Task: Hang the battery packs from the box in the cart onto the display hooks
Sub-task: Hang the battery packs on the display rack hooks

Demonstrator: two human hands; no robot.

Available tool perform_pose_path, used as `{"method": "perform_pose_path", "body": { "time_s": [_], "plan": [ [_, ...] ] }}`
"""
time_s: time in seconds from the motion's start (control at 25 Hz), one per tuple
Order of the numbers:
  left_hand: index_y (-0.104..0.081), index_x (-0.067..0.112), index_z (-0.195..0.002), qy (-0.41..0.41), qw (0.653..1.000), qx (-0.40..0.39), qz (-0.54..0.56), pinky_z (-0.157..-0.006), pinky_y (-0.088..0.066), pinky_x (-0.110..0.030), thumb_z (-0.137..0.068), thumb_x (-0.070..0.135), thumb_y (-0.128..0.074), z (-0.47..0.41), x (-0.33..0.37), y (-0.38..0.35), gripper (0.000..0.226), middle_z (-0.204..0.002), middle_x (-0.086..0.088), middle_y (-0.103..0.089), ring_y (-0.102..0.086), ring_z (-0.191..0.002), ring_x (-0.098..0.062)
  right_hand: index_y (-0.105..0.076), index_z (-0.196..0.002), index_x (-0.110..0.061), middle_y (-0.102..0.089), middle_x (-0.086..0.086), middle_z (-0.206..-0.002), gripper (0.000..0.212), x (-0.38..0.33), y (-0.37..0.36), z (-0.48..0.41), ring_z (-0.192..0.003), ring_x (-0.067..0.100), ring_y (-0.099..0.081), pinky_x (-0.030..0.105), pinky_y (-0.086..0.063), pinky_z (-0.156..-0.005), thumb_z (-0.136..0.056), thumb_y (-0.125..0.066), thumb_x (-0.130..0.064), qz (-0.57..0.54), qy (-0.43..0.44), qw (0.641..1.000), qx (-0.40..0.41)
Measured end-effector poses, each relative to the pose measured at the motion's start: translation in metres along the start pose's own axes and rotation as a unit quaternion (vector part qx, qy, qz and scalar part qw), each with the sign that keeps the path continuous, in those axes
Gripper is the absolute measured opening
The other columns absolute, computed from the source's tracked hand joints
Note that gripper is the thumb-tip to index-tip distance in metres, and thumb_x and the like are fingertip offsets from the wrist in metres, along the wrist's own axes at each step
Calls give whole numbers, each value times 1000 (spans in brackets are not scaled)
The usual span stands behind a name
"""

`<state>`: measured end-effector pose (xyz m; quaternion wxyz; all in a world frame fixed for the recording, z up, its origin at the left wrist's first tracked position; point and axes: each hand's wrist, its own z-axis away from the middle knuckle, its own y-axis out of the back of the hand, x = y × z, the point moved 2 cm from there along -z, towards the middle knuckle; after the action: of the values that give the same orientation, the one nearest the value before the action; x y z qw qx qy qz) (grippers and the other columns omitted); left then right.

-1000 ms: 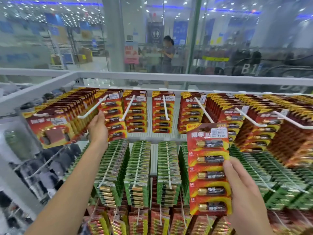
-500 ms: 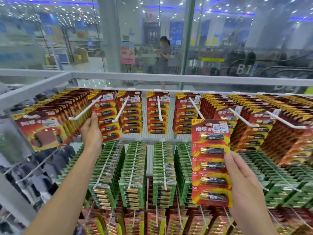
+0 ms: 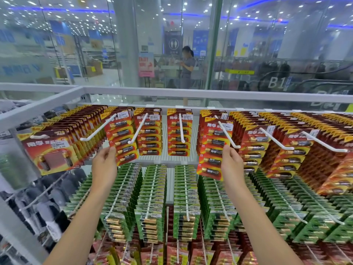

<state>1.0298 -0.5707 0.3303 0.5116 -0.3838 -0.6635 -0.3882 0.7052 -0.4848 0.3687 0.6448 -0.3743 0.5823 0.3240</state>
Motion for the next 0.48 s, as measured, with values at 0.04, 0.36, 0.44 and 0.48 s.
{"method": "perform_pose_path", "body": {
  "time_s": [0.04, 0.36, 0.44, 0.48],
  "plan": [
    [-59, 13, -139, -4, 1000, -1, -11, -93, -52, -43, -111, 38, -44, 5, -1, 2, 41, -124, -7, -67, -64, -106, -26, -67, -110, -20, -73, 18, -113, 34, 2, -5, -11, -99, 38, -73, 58, -60, -85, -110, -40, -41, -1, -2, 1000, 6],
    [-54, 15, -148, 1, 1000, -12, -15, -113, -39, -39, -111, 36, -45, 31, -14, 18, 44, -139, 8, -56, -53, -130, -17, -72, -106, -24, -74, 16, -112, 31, 19, -16, -62, -105, 37, -71, 58, -58, -92, -103, -53, -49, -15, -13, 998, 58],
    [-57, 21, -144, 23, 999, -26, -1, -117, -40, -45, -110, 42, -45, 42, -21, 23, 42, -141, 6, -61, -56, -132, -18, -71, -110, -20, -75, 15, -108, 34, 26, -14, -59, -97, 31, -73, 50, -60, -88, -104, -53, -48, -8, 0, 998, 68],
    [-59, 25, -142, 37, 999, -35, 13, -116, -42, -47, -109, 43, -46, 50, -24, 25, 40, -139, 6, -63, -59, -130, -18, -70, -113, -20, -74, 14, -109, 34, 30, -13, -55, -94, 27, -72, 45, -59, -85, -104, -52, -47, 5, 7, 997, 75]
  ]
}}
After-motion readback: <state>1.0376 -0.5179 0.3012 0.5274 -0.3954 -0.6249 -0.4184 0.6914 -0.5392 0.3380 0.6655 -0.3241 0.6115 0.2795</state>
